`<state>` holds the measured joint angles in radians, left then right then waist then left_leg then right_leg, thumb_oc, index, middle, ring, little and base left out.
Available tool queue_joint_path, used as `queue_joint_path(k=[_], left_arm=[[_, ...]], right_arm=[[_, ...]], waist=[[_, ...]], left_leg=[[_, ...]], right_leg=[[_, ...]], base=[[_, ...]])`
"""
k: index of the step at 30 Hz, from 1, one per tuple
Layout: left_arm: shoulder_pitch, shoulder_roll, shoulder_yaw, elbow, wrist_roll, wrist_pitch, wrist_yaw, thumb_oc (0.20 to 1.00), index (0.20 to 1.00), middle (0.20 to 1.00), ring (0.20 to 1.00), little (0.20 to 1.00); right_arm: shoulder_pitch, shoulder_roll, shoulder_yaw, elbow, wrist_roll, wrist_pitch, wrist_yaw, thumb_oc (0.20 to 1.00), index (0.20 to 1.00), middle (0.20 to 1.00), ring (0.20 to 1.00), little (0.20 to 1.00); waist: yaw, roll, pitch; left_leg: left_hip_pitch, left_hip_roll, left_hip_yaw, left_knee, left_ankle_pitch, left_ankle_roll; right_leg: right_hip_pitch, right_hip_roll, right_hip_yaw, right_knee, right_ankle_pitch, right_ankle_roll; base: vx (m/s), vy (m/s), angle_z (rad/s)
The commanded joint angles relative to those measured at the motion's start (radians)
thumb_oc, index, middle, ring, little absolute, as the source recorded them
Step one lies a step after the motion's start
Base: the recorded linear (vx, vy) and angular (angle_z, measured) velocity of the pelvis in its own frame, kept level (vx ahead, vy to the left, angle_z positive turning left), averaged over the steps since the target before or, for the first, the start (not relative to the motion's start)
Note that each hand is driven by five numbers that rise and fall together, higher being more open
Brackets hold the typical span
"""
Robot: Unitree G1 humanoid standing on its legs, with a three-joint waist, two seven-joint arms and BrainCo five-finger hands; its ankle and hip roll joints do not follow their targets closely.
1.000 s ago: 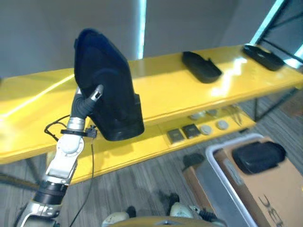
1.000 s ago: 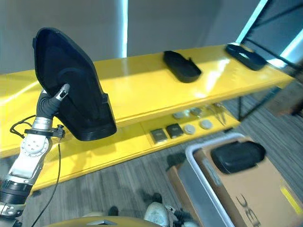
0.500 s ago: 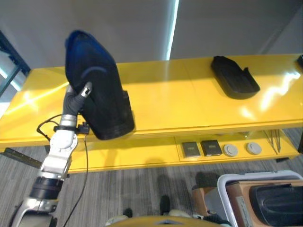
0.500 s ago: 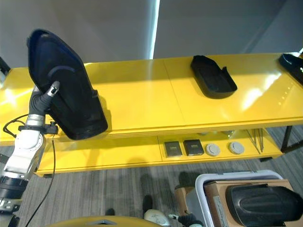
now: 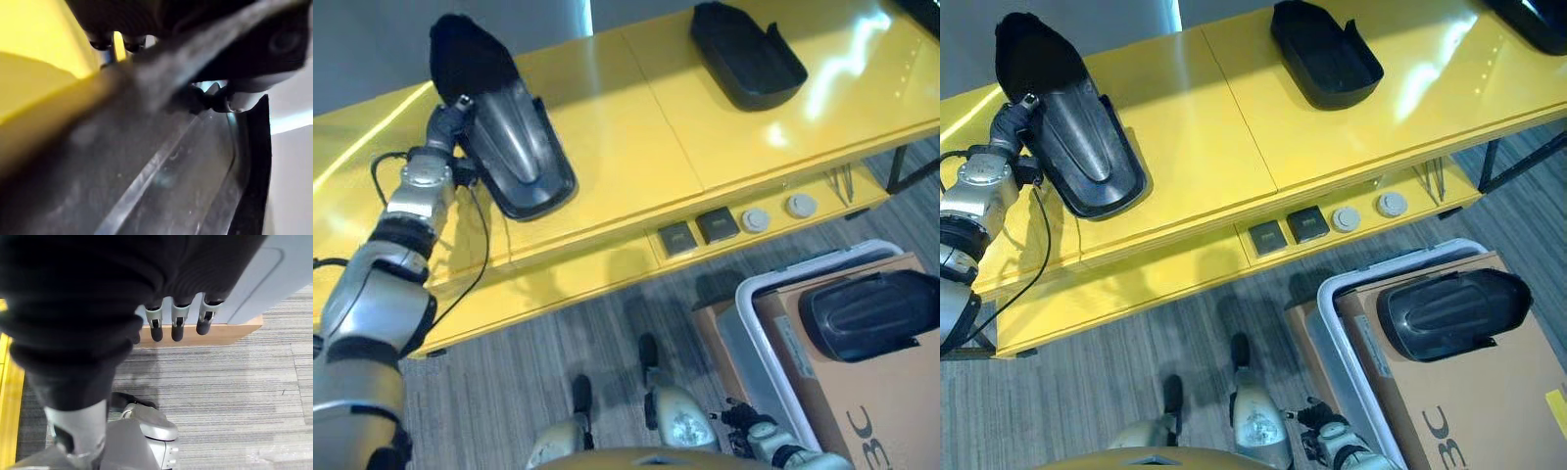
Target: Move parts from the plastic box to the shelf.
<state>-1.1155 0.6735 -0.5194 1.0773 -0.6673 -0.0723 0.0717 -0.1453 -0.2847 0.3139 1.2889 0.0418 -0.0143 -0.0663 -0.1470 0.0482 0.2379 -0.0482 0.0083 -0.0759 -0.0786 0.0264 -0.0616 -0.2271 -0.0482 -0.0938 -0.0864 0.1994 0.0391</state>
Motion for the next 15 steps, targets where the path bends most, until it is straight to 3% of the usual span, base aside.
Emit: queue_joint_path(k=[1,4,15], left_arm=[[-0.137,0.036,0.027,0.065,-0.034,-0.016,-0.011,0.200,0.200,0.200,0.200,0.200],[-0.171,0.027,0.025,0.115,-0.019,-0.006,-0.018,0.200,0.200,0.200,0.200,0.200],[-0.124,0.106,-0.059,-0.003,0.116,-0.032,-0.081,0.200,0.200,0.200,0.200,0.200]], right_arm=[[-0.030,0.009,0.053,0.039,0.039,0.011,0.019,1.000,1.000,1.000,1.000,1.000],[-0.042,0.021,0.073,0.037,0.049,0.010,0.023,1.000,1.000,1.000,1.000,1.000],[-0.049,0.006,0.069,0.012,0.073,-0.007,0.038,1.000,1.000,1.000,1.000,1.000]], waist=[[0.006,0.004,0.003],[0.001,0.005,0.018],[-0.002,0.015,0.045]], left_leg=[[-0.042,0.030,0.023,-0.009,0.032,-0.020],[-0.059,0.030,0.043,-0.009,0.035,-0.022],[-0.076,0.031,0.059,-0.009,0.041,-0.029]], right_leg=[[0.059,-0.076,0.033,0.009,-0.067,0.118],[0.036,-0.075,0.049,0.006,-0.058,0.119],[0.019,-0.077,0.063,-0.001,-0.052,0.118]], base=[[-0.02,0.027,-0.10],[0.01,0.009,-0.23],[0.00,-0.001,-0.06]])
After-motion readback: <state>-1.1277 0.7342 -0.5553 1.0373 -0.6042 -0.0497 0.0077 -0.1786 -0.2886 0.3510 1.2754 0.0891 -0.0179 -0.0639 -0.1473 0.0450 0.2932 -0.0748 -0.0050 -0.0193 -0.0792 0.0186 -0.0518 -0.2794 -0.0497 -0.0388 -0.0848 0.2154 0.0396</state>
